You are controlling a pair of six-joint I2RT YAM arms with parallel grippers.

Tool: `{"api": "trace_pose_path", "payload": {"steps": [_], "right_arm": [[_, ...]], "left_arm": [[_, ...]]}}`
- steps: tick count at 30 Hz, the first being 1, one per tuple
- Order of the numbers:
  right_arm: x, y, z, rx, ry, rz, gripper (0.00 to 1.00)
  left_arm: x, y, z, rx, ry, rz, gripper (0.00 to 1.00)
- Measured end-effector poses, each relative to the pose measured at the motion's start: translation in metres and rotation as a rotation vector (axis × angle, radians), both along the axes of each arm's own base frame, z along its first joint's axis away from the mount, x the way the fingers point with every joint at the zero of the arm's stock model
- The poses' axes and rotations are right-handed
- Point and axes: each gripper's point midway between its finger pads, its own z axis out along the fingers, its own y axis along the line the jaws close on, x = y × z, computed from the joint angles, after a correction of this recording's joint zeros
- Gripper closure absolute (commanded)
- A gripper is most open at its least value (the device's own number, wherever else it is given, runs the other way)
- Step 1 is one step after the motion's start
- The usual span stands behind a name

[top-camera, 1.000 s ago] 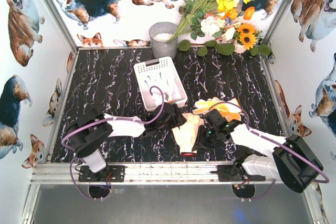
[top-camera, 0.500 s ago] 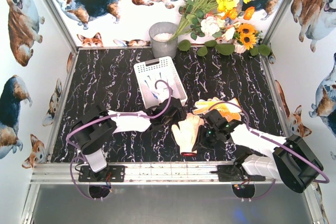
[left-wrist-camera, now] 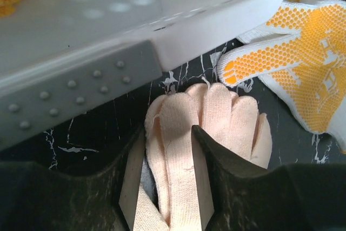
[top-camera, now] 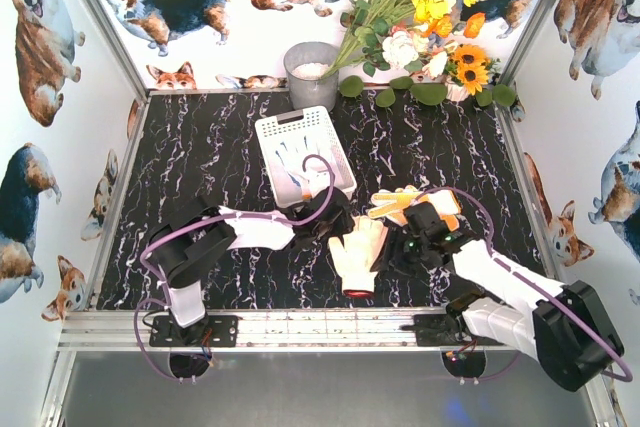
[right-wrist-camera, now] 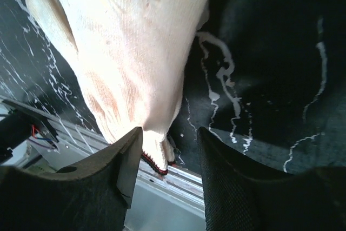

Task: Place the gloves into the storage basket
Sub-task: Adjust the glove at the center of the board.

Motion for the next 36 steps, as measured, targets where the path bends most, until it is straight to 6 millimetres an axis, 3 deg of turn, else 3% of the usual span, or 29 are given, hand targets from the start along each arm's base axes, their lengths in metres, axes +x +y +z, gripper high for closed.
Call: {"api": "trace_pose_path", "payload": {"steps": [4, 7, 10, 14, 17, 21, 26, 36], "right_arm": [[0.009, -0.008, 0.0, -0.003, -0.012, -0.035, 0.51], [0.012, -0.011, 0.001, 0.0, -0.013, -0.048, 0.51], [0.014, -0.012, 0.001, 0.006, -0.013, -0.059, 0.49], [0.017, -0.013, 0.006, 0.022, -0.025, -0.073, 0.49], [0.02, -0.014, 0.009, 0.034, -0.037, -0.086, 0.48], [0.022, -0.016, 0.01, 0.037, -0.037, -0.099, 0.48], [0.02, -0.015, 0.006, 0.037, -0.012, -0.094, 0.48], [0.009, -0.008, -0.002, 0.068, 0.077, -0.044, 0.57]], "left_arm": [[-0.001, -0.001, 0.004, 0.0, -0.009, -0.021, 0.51], [-0.003, -0.002, 0.019, -0.009, -0.028, -0.049, 0.47], [-0.004, -0.004, 0.05, -0.041, -0.065, -0.079, 0.43], [-0.005, -0.002, 0.108, -0.095, -0.144, -0.103, 0.4], [-0.009, 0.012, 0.147, -0.118, -0.198, -0.104, 0.38], [-0.01, 0.042, 0.17, -0.102, -0.22, -0.066, 0.36], [-0.019, 0.074, 0.163, -0.071, -0.186, -0.03, 0.36], [-0.061, 0.09, 0.082, -0.068, 0.025, -0.045, 0.4]]}}
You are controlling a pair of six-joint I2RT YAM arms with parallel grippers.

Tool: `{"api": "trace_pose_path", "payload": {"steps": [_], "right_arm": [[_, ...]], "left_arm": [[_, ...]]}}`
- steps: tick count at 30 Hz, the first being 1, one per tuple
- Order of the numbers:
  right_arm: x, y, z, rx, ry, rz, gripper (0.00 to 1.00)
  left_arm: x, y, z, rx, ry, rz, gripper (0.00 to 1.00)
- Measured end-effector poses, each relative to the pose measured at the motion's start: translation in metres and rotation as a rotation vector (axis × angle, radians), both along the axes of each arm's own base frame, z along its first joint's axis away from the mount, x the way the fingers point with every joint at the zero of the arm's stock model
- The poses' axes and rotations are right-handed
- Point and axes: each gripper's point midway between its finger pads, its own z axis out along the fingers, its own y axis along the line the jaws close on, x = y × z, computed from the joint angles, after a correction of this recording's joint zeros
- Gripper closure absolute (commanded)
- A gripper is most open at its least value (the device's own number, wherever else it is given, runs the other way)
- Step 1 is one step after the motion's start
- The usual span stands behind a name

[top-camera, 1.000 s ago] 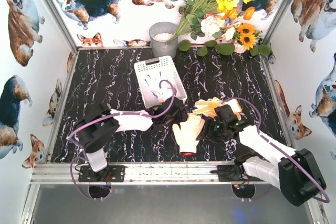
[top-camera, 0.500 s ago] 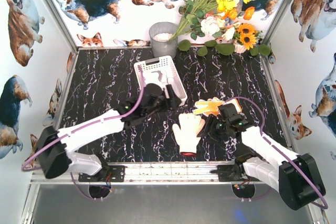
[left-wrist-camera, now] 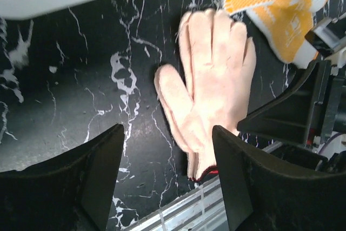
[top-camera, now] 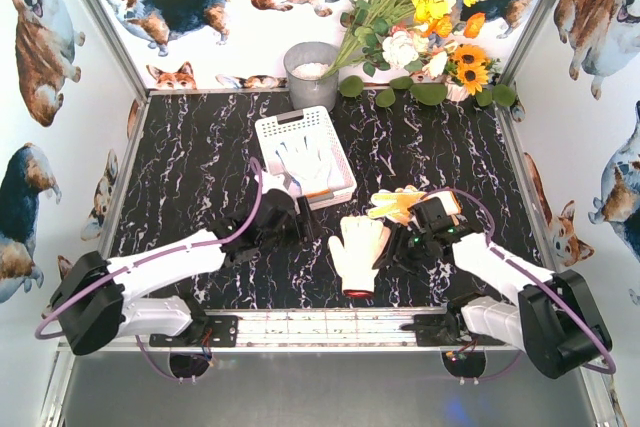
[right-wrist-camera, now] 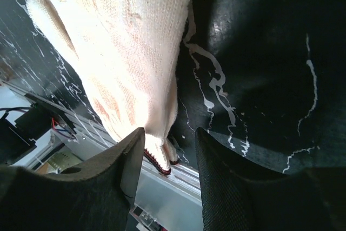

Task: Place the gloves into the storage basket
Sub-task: Adjust the glove at the center of the board, then pick up the glove from the center of the board.

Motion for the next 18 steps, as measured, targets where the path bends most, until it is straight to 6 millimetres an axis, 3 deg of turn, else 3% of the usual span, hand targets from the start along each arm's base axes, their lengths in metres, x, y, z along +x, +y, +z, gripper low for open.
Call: {"api": "trace_pose_path", "payload": {"steps": [4, 12, 18], "right_arm": [[0.0, 0.003, -0.004, 0.009, 0.018, 0.007, 0.62], [-0.001, 0.013, -0.01, 0.027, 0.046, 0.036, 0.72], [0.001, 0.016, -0.011, 0.037, 0.053, 0.041, 0.73]], "left_arm": [[-0.009, -0.005, -0.021, -0.035, 0.064, -0.004, 0.44], [-0.008, -0.03, -0.031, -0.103, 0.096, -0.028, 0.51], [-0.008, -0.037, -0.052, -0.092, 0.123, -0.034, 0.56]]}}
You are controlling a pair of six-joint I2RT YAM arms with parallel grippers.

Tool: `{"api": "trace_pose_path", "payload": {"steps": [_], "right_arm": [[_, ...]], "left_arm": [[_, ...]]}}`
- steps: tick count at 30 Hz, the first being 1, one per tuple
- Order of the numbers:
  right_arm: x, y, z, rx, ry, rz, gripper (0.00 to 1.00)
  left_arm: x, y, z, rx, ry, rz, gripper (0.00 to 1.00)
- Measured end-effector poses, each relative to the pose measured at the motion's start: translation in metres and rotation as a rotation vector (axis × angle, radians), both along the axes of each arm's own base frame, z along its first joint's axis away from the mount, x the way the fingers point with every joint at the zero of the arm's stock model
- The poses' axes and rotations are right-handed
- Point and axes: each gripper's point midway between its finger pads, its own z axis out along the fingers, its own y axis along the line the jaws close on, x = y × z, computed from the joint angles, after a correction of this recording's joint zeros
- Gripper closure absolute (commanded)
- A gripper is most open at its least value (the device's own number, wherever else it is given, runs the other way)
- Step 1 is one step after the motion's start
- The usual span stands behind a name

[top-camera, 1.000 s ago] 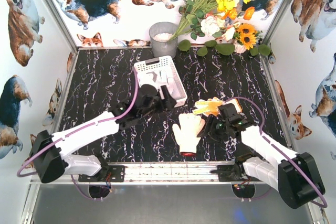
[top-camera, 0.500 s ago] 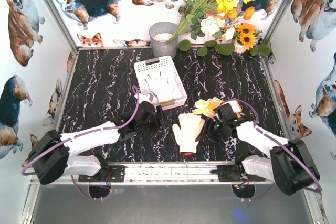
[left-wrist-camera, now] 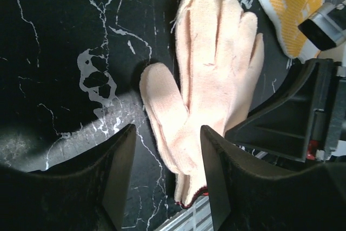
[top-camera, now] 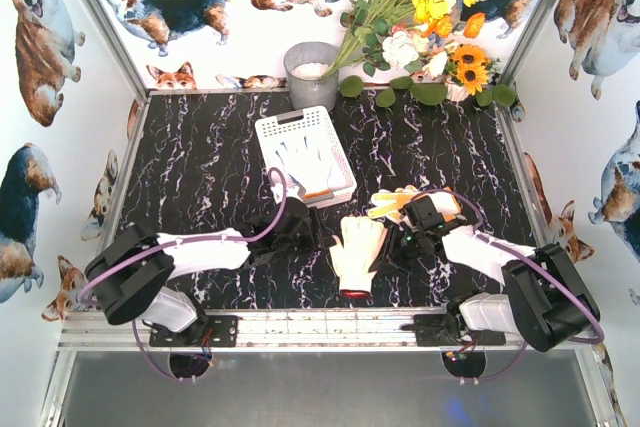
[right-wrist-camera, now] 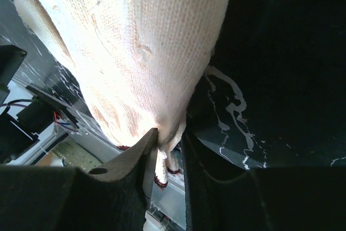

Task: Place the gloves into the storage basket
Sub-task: Pick up the glove from the center of the board.

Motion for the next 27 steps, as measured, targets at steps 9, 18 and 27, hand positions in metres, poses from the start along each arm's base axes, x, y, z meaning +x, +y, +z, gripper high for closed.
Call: {"api": "trace_pose_path", "payload": {"steps": [9, 18, 27], "right_arm": [[0.0, 0.002, -0.001, 0.003, 0.001, 0.006, 0.75], [0.001, 0.003, -0.001, 0.009, 0.005, 0.009, 0.76], [0.001, 0.006, -0.001, 0.011, 0.008, 0.021, 0.76]], "left_arm": [[0.003, -0.001, -0.028, 0.035, 0.02, 0.006, 0.63], [0.01, -0.013, -0.03, -0.005, -0.002, 0.007, 0.67], [0.011, -0.018, -0.034, -0.022, -0.016, 0.001, 0.84]]}}
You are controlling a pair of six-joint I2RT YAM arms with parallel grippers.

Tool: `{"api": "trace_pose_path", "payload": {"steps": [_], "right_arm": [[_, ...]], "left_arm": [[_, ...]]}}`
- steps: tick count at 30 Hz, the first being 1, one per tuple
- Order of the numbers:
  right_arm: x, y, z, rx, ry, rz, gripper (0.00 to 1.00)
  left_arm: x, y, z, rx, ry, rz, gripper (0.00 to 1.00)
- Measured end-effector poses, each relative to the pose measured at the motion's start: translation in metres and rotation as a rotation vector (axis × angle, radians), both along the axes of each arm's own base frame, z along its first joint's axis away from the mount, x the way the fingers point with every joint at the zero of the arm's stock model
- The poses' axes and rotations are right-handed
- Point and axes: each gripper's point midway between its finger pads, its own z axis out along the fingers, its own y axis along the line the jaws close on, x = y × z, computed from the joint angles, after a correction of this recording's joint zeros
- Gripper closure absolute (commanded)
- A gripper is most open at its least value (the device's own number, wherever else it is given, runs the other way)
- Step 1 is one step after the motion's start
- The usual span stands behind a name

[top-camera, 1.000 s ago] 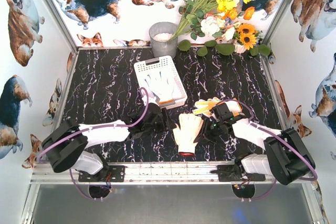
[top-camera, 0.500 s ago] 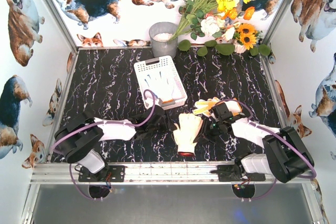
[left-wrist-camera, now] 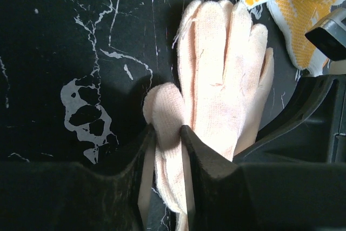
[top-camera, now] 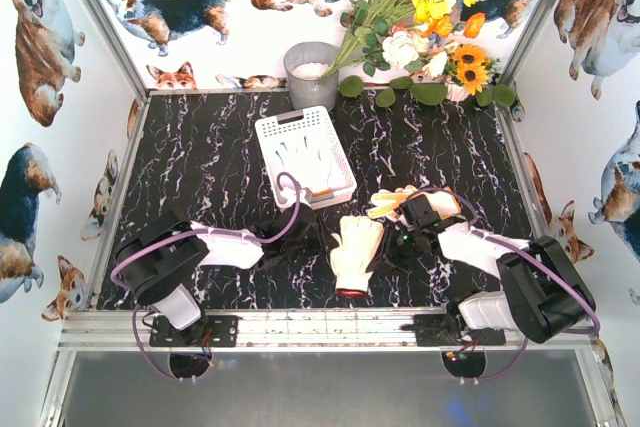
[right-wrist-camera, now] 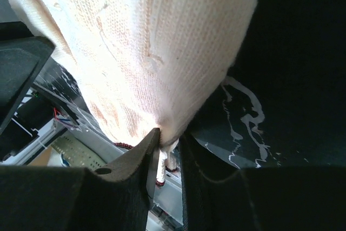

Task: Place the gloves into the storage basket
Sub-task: Pick up the glove from the center of the board.

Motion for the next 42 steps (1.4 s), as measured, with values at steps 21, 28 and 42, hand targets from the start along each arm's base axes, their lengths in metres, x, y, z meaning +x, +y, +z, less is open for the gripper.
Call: {"api": "trace_pose_path", "payload": {"steps": [21, 28, 42], "right_arm": [[-0.002, 0.046, 0.002, -0.004, -0.046, 0.116, 0.69], [0.003, 0.062, 0.007, 0.002, -0.088, 0.106, 0.52], [-0.004, 0.048, 0.068, -0.165, -0.421, 0.175, 0.42]], "left_arm": [[-0.02, 0.04, 0.036, 0.0, -0.108, 0.033, 1.0], [-0.041, 0.07, 0.043, -0.002, -0.123, 0.029, 1.0], [-0.045, 0.072, 0.074, -0.109, -0.126, 0.078, 1.0]]}}
